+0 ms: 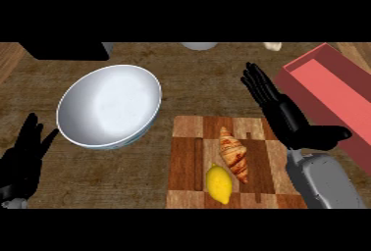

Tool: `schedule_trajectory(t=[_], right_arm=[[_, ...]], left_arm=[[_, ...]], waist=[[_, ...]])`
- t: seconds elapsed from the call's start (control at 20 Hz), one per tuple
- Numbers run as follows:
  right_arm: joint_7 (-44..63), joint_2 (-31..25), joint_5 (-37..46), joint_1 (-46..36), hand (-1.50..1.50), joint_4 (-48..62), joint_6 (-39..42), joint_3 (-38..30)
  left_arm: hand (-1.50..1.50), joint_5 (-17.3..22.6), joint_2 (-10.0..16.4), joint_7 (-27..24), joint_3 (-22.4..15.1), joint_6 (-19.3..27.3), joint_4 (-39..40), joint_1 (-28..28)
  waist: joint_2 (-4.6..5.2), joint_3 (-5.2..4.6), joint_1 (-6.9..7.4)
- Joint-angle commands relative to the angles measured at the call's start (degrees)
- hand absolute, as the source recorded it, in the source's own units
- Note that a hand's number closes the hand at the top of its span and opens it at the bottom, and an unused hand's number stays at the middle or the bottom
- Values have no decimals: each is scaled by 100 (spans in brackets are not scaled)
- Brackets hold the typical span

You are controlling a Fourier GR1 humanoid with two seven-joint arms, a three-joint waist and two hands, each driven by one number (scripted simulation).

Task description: Pick the croissant from the cutting board and place it in the cardboard box

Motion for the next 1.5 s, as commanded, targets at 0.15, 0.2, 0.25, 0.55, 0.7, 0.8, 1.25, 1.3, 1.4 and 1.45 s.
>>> schedule_trajectory(t=[0.15,0.2,0.25,0.55,0.7,0.8,1.25,1.3,1.4,1.45], right_arm=[[343,-919,696,-24,150,-255,-990,-1039],[570,-1096,892,117,150,-511,-1292,-1147],[723,-1418,939,-15,150,-518,-1393,-1479],[377,-2076,3088,975,-150,-614,-2205,-850],[630,-2529,3151,1211,-150,-1471,-1613,-735],[1226,-2964,3309,957,-150,-1792,-1116,-617],[4288,-3738,2974,398,-150,-3081,1473,536],[4793,-3584,2868,67,-150,-3206,1644,634],[5569,-3361,2362,-260,-150,-3417,1971,573],[5914,-3132,2295,-447,-150,-3647,2018,732]], left_arm=[[0,-22,-64,-211,-31,-229,-357,-444],[0,-39,-13,-376,11,-303,-514,-315],[0,-5,8,-336,41,-344,-434,-531],[0,-90,-471,-328,-499,-436,-340,-848],[0,-23,-360,-212,-353,-629,-246,-819],[0,-23,-491,-576,-396,-811,-31,-647],[0,-32,-384,-292,-283,-775,-53,-983],[0,-115,-592,-356,-425,-688,8,-1082],[0,-103,-674,-324,-419,-694,53,-1128],[0,-173,-567,-46,-377,-603,15,-1335]], waist=[[154,73,-245],[97,65,-299],[98,58,-444],[164,77,-258],[153,75,-175],[156,65,-144],[145,46,-36],[165,49,-3],[171,59,-4],[170,65,-5]])
